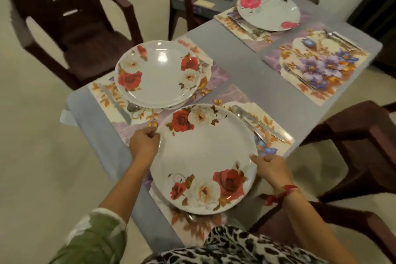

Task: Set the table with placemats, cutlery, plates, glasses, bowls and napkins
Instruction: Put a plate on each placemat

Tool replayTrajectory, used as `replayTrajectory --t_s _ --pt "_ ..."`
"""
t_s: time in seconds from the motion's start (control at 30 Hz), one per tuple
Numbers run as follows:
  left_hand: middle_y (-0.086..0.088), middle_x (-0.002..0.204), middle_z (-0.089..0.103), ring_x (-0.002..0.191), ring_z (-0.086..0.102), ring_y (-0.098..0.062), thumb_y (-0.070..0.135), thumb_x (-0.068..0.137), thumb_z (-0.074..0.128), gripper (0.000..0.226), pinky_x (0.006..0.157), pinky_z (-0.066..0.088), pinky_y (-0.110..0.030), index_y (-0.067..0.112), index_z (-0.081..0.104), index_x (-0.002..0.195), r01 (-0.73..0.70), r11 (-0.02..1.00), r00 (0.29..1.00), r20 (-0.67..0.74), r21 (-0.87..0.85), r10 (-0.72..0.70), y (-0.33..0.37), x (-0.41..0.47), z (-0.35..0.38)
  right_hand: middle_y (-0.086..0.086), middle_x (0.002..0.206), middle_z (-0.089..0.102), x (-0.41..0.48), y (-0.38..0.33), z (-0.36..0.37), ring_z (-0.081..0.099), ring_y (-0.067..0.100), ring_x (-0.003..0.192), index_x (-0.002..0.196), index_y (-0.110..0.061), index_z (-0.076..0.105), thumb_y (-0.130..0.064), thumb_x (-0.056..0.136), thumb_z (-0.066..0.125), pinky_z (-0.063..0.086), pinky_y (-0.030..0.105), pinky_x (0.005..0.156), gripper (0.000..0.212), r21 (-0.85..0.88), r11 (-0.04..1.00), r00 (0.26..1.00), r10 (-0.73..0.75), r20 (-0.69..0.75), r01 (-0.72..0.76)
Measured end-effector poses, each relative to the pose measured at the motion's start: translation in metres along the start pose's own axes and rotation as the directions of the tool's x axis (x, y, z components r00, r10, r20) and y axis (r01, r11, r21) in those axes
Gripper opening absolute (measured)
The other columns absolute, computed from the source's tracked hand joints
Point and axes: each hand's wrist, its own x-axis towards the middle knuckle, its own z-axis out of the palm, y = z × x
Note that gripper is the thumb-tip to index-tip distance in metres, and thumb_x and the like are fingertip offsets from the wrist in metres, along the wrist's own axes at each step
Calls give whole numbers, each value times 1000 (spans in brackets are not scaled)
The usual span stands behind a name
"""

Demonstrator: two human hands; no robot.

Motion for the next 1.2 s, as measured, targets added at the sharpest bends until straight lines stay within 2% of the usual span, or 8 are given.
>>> replayTrajectory --t_s 0.1,0.23,0.33,0.4,0.57,0.8,1.03,1.2 --pt "6 77 60 74 50 -15 9 89 56 24 72 38 -26 17 73 104 70 997 989 -133 24 -66 6 -10 3 12 77 67 23 -4 -11 62 25 74 79 -1 68 -41 86 61 49 34 74 42 -63 997 992 -46 118 53" --pt "-2 98 70 83 55 -17 11 88 59 25 76 44 -29 14 72 110 117 993 966 -230 -4 -115 20 -20 4 13 78 69 42 -6 -24 65 29 76 76 -6 68 -36 83 67 54 46 84 31 90 996 970 -23 242 2" --pt "-1 100 70 86 58 -19 13 89 61 23 76 47 -31 15 72 108 122 990 952 -273 -70 -137 31 -33 1 12 73 64 42 -16 -44 62 23 65 74 -5 62 -29 84 68 56 42 75 27 115 993 958 -69 279 38" --pt "-1 101 68 89 57 -18 14 89 63 23 77 44 -29 13 71 110 106 987 949 -284 -120 -137 37 -37 -3 13 74 64 43 -27 -58 63 21 63 79 -3 60 -25 86 67 57 34 67 25 145 986 957 -121 263 84" --pt "0 108 67 102 58 -19 14 86 66 24 96 45 -33 11 71 110 1 969 965 -252 -245 -65 62 -29 -4 15 70 60 62 -50 -78 59 25 63 70 -6 58 -20 83 69 55 40 70 23 220 961 964 -208 163 170" --pt "1 88 71 78 63 -17 10 82 67 16 72 51 -30 19 73 94 -41 933 986 -166 -359 -20 90 -38 33 11 77 58 113 -69 -131 55 21 71 86 -2 61 -21 85 67 53 33 73 20 283 933 967 -248 65 221" --pt "-4 80 70 79 66 -25 10 79 71 11 77 55 -40 20 71 82 -46 949 996 -85 -312 21 167 -28 137 9 63 45 232 -74 -209 43 20 60 60 -10 53 -18 84 67 39 30 59 29 324 916 968 -251 -2 239" --pt "-7 78 71 71 65 -24 6 79 70 9 70 55 -36 14 71 83 -6 947 1000 -24 -321 -2 245 -8 254 19 78 62 349 -78 -297 57 23 73 86 6 66 -20 82 68 51 37 72 26 303 921 969 -241 -52 245"
